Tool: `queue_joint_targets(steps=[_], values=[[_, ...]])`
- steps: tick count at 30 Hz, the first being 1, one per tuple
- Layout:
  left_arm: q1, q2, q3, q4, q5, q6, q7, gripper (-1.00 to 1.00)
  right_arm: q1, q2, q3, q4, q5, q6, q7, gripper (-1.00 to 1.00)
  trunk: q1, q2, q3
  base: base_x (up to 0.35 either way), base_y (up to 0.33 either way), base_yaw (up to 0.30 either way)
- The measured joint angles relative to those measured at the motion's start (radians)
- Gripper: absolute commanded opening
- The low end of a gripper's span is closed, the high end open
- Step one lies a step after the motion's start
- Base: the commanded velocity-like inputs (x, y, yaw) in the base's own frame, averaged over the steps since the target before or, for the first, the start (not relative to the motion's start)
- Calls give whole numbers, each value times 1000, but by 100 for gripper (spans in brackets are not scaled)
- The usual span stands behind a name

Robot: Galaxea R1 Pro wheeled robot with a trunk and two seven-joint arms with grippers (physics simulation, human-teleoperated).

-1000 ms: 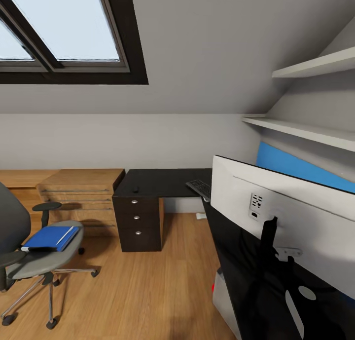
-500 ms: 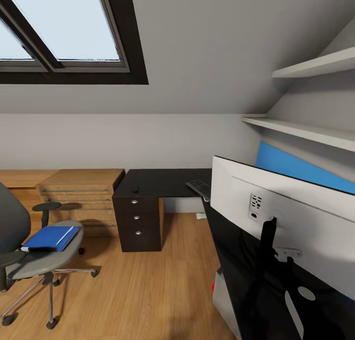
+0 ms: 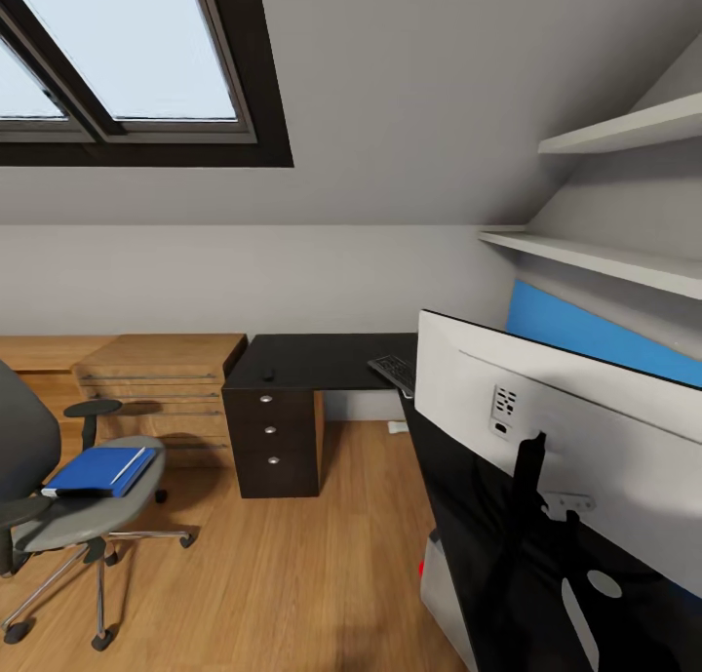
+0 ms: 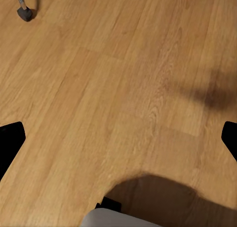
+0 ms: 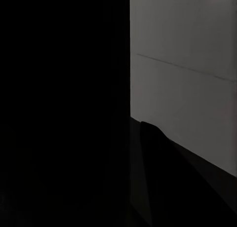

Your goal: In the bedroom, organize the workspace by keeping the computer under the desk, ensuring the monitor is on the desk, placing the keyboard on the desk next to the monitor, placing the mouse on the desk next to the keyboard, moving the folder from the swivel chair onto the desk next to the mouse, stacking the notebook on top of the folder with the pen on top of the notebook, and positioning the swivel chair next to the desk.

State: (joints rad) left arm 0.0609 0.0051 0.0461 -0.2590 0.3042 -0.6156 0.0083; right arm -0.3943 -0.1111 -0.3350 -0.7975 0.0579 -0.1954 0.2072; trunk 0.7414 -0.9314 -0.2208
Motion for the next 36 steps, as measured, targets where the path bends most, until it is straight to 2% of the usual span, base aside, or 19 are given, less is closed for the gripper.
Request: queue_joint_targets(steps=[10, 11, 27, 36], values=[[0, 0, 0, 0, 0, -1, 0, 100, 0, 0, 0, 9, -5, -2, 0, -100, 0, 0, 0, 0, 0, 0], [0, 0, 0, 0, 0, -1, 0, 100, 0, 0, 0, 9, -5, -2, 0, 100, 0, 0, 0, 0, 0, 0], [0, 0, 0, 0, 0, -1, 0, 100, 0, 0, 0, 10, -6, -1, -1, 100, 0, 0, 0, -8, 0, 0], [0, 0, 0, 0, 0, -1, 0, 100, 0, 0, 1, 10, -7, -2, 0, 100, 1, 0, 0, -267, 0, 0]])
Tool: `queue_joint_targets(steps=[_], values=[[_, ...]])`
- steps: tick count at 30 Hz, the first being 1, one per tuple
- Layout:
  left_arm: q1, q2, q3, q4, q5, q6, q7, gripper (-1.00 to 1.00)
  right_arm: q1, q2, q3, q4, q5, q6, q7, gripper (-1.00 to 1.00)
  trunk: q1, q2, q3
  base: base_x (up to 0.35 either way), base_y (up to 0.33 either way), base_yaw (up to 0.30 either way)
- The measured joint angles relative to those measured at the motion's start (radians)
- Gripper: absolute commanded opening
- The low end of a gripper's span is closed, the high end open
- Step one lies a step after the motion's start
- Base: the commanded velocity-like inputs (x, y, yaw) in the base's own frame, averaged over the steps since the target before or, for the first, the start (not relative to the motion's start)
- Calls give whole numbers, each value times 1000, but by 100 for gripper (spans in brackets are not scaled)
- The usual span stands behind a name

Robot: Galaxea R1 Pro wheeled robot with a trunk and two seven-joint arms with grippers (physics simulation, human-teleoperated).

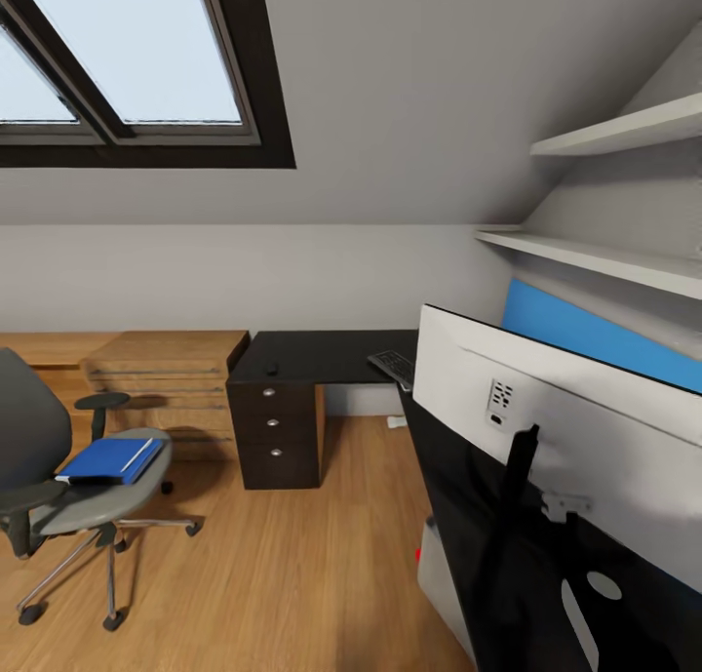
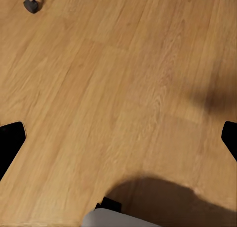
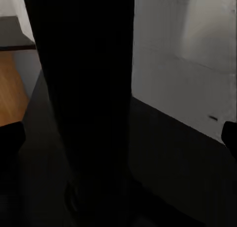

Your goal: In the bedroom, organize the workspace by keeping the computer under the desk, ensuring the monitor is on the desk, placing the keyboard on the desk next to the monitor, placing the mouse on the desk next to the keyboard, moving the folder from the swivel chair onto the desk next to the mouse, stacking the notebook on top of the folder with the pen on top of the notebook, and positioning the swivel chair next to the desk.

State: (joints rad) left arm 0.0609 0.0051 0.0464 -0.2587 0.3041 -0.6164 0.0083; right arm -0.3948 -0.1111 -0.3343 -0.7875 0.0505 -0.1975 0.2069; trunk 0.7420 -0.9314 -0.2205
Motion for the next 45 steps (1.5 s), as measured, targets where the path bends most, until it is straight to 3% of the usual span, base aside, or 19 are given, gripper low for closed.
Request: queue_joint_targets(steps=[11, 17, 26, 45], values=[[0, 0, 1, 0, 0, 0, 0, 100, 0, 2, 1, 0, -1, 0, 5, 100, 0, 0, 0, -326, 0, 0], [0, 0, 0, 0, 0, 0, 0, 100, 0, 32, 2, -2, 4, -1, 3, 100, 0, 0, 0, -322, 35, 0], [0, 0, 0, 0, 0, 1, 0, 100, 0, 39, 1, -3, 4, 0, 2, 100, -1, 0, 0, -89, -1, 0], [0, 0, 0, 0, -1, 2, -1, 100, 0, 37, -4, -2, 2, -1, -2, 100, -1, 0, 0, 23, -294, 0]])
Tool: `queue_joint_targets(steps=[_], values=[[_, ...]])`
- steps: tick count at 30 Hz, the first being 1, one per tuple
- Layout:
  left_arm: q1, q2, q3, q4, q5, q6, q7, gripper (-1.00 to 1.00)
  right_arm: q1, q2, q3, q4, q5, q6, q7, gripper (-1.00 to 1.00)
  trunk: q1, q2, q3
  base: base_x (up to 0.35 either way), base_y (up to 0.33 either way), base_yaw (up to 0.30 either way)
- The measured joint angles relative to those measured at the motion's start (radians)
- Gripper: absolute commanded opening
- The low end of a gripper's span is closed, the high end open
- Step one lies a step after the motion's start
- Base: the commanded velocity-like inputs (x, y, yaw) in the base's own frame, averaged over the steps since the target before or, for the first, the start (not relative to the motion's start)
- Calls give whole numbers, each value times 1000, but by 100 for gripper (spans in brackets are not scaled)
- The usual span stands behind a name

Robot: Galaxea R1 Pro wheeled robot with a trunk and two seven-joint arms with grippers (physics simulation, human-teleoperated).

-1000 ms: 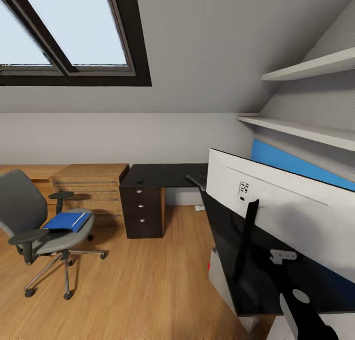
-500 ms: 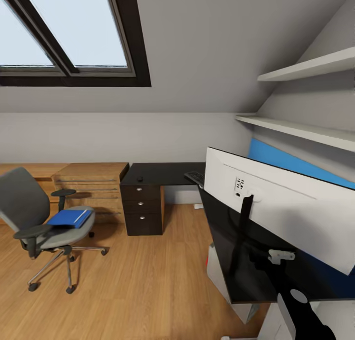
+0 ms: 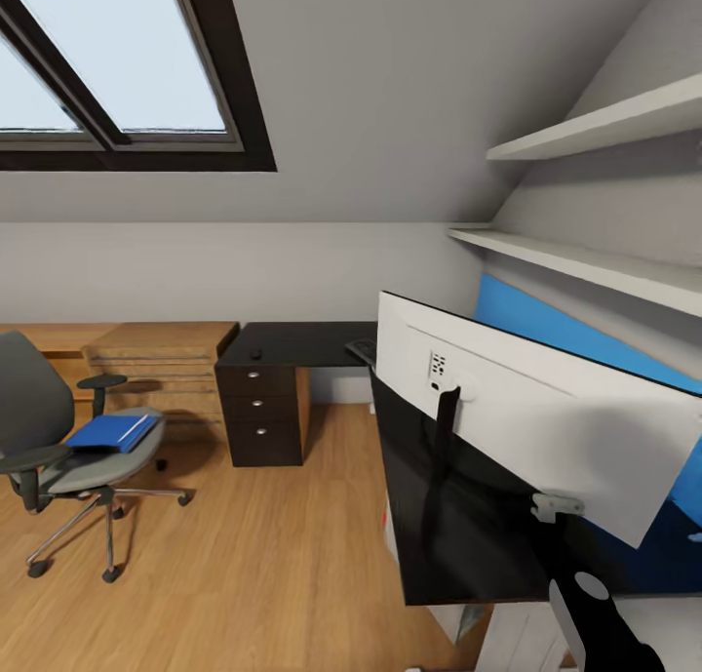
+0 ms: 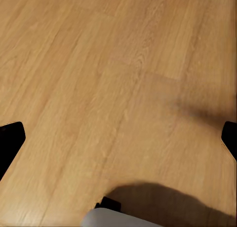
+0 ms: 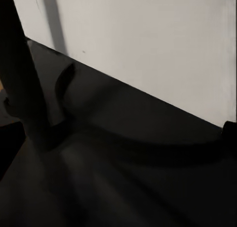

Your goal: In the bedroom, organize the workspace by keeping the computer under the desk, ensuring the monitor is on the desk, placing the keyboard on the desk next to the monitor, placing the mouse on the desk next to the keyboard, moving the folder from the swivel chair onto the desk next to the mouse, stacking the notebook on top of the folder with the pen on top of the notebook, and positioning the swivel chair next to the desk.

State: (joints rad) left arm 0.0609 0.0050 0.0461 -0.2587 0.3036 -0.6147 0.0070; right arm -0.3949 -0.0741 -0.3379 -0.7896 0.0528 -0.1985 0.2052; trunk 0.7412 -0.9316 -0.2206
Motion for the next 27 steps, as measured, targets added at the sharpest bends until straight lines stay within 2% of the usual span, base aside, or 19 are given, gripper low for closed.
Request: queue_joint_targets(steps=[5, 8, 15, 27], values=[[0, 0, 0, 0, 0, 0, 0, 100, 0, 0, -3, 0, -1, 0, -5, 100, 0, 0, 0, 85, -230, 0], [0, 0, 0, 0, 0, 0, 0, 100, 0, 0, -14, 0, -1, 0, -36, 100, 0, 0, 0, 32, -74, 0], [0, 0, 0, 0, 0, 0, 0, 100, 0, 0, -33, 2, -4, -1, -214, 100, 0, 0, 0, 57, -59, 0], [0, 2, -1, 0, 0, -1, 0, 100, -2, -1, -36, 3, -5, 0, -271, 100, 0, 0, 0, 128, -79, 0]])
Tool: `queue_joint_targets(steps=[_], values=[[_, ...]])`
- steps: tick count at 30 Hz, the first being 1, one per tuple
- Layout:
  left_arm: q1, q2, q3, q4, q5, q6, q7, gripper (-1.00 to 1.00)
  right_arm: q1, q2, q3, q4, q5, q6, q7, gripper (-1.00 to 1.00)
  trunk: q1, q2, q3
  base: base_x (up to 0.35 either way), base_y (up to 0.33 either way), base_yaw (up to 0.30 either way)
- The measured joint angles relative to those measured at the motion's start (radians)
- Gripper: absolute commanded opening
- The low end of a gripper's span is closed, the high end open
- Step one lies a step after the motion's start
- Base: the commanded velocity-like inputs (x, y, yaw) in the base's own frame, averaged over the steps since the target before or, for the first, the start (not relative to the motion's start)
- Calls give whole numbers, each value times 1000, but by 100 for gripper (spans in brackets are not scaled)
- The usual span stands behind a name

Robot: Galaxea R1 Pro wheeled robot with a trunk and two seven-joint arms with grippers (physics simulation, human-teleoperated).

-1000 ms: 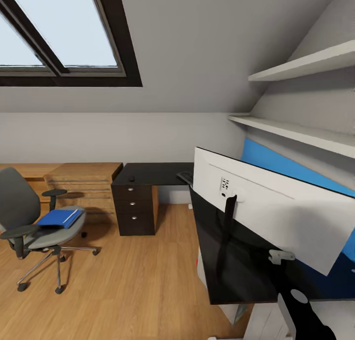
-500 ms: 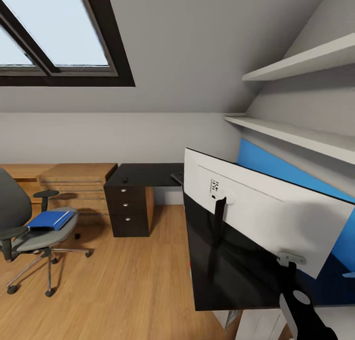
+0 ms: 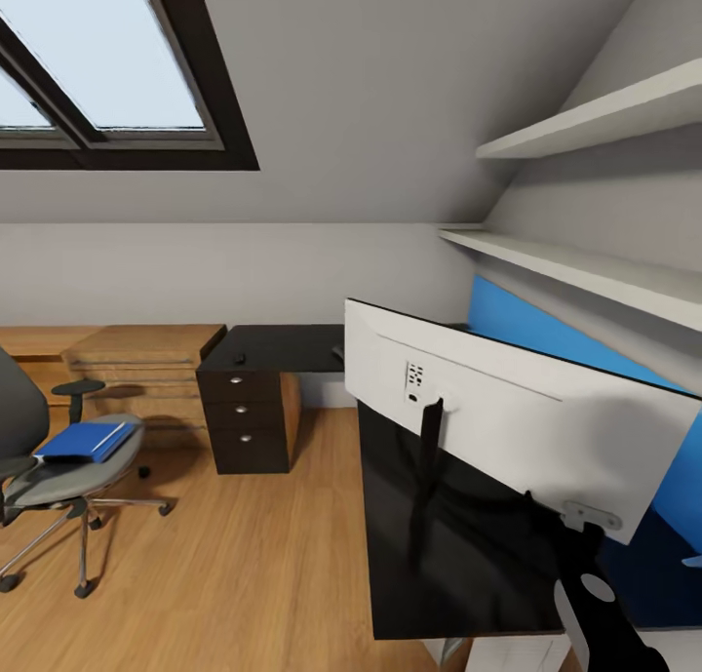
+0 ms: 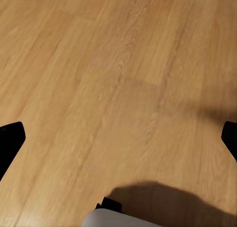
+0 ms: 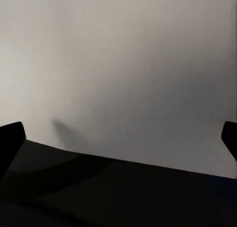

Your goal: In the bedroom, organize the workspace by keeping the computer under the desk, ensuring the monitor is on the desk, placing the keyboard on the desk next to the monitor, placing the mouse on the desk next to the keyboard, moving the folder from the swivel chair onto the desk next to the mouse, stacking the notebook on top of the folder with the pen on top of the notebook, and positioning the swivel chair next to the desk.

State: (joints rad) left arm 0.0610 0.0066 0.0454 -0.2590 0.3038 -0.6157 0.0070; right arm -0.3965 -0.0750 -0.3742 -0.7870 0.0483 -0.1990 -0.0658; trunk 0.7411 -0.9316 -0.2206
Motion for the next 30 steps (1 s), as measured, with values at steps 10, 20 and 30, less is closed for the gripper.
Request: queue_joint_targets(steps=[10, 20, 30], values=[[0, 1, -1, 0, -1, 0, -1, 100, 0, 1, -2, -1, -4, 1, -29, 100, 0, 0, 0, 277, -90, 0], [0, 0, -1, 0, -1, 1, -1, 100, 0, 1, -1, -1, -3, 1, -31, 100, 0, 0, 0, 187, -64, 0], [0, 0, -1, 0, -1, 1, -1, 100, 0, 1, 0, -1, -3, 0, -30, 100, 0, 0, 0, 53, -4, 0]])
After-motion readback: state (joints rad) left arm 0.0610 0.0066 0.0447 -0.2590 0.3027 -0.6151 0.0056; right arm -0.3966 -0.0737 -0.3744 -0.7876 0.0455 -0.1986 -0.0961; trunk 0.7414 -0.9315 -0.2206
